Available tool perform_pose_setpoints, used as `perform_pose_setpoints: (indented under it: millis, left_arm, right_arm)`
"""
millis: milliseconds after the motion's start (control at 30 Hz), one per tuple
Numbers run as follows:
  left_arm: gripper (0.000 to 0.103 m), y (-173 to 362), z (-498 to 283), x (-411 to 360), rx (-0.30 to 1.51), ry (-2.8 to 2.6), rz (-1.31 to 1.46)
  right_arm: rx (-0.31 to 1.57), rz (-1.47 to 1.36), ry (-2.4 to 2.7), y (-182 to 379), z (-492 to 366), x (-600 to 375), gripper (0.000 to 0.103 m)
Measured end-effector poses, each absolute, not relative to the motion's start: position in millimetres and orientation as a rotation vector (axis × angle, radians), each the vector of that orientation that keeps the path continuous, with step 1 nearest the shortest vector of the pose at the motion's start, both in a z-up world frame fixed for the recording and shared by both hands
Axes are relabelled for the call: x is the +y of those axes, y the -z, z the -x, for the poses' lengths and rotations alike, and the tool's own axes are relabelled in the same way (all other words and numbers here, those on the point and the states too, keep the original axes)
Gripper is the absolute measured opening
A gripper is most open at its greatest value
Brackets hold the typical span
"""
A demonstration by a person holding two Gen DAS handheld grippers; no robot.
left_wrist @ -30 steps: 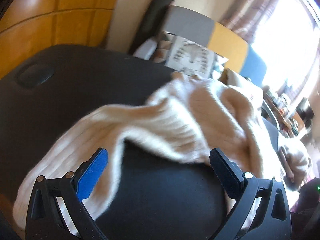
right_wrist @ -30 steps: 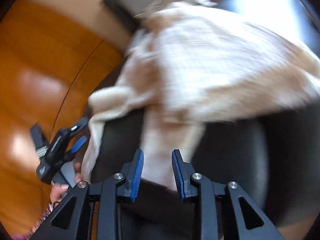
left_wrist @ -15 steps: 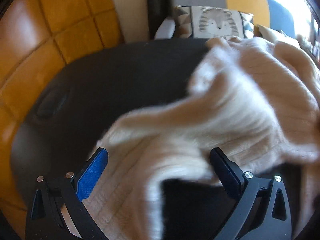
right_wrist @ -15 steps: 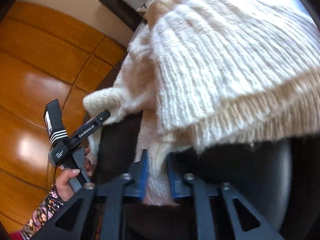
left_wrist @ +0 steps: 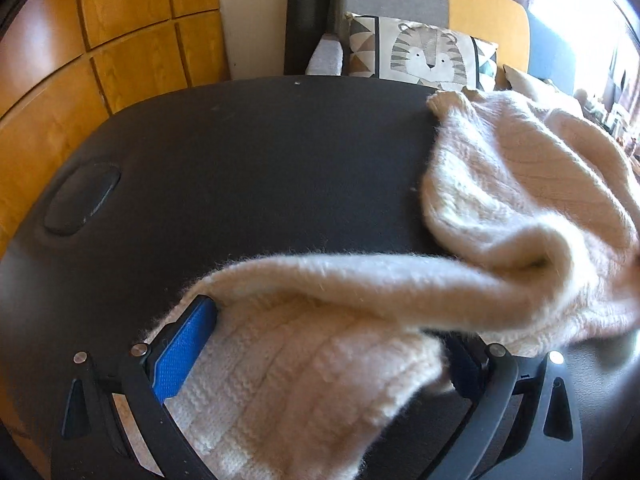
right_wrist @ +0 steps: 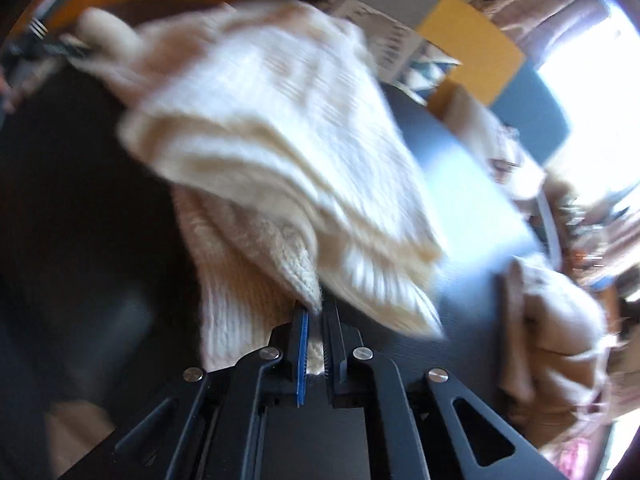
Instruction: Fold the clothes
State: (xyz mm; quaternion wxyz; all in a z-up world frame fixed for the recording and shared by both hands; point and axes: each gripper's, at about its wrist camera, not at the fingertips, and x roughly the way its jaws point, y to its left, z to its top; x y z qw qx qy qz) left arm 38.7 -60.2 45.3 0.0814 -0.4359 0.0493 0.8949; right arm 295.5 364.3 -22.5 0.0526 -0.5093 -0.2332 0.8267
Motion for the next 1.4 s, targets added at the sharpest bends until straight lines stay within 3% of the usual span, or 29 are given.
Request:
perform_pose_setpoints:
  millis: [233,500,567,633,733,833,1000,1100,1200,1300,1400]
  left_arm:
    - [0.103,-48,-3,-103,0.109,-2.714,1.348]
    - [0.103,-55,24,-140,0.085,-2.798,1.469]
    - [0.103,-61,14,-133,0.099,-2.808,1.500]
    - [0.103,-71,-4,-120,0.116,-2.831,1.447]
    - [0.103,-83,-44,-95,0.088,-2.819,1.336]
    - [0.103,-84,-88,-73,-0.096,-2.696,1.302]
    - [0.103,-66,-163,-55,-0.550,-2.535,1.297]
    - [0.103,-52,-209,-63,-0.772,-2.496,1.241]
    - [0.103,-51,-235,-58,-0.697,-2.514,1.185]
    - [0.103,-52,-254,-49,-0.580,-2.526,1.148]
    - [0.103,-48,-254,-39,-0.518,-2.538,1.188]
  right_arm:
    - [-0.712,1.516,-2.203,29,-285,471,0.005]
    - [-0.440,1.456,-2.043,19,-296,565,0.007]
    - [-0.367,1.420,-2.064,11,-294,559,0.011]
    - [-0.291,1.358,-2.083,-3,-294,544,0.021]
    - [-0.082,1.144,-2.307,-38,-315,502,0.024]
    - [0.193,1.082,-2.577,-66,-305,432,0.029]
    - [0.825,1.405,-2.960,-42,-274,324,0.029]
    - [1.129,1.518,-2.888,-15,-258,277,0.029]
    - [1.382,1.573,-2.780,3,-243,260,0.029]
    - [1.497,1.607,-2.717,13,-234,255,0.030]
    - [1.516,1.580,-2.735,2,-235,255,0.014]
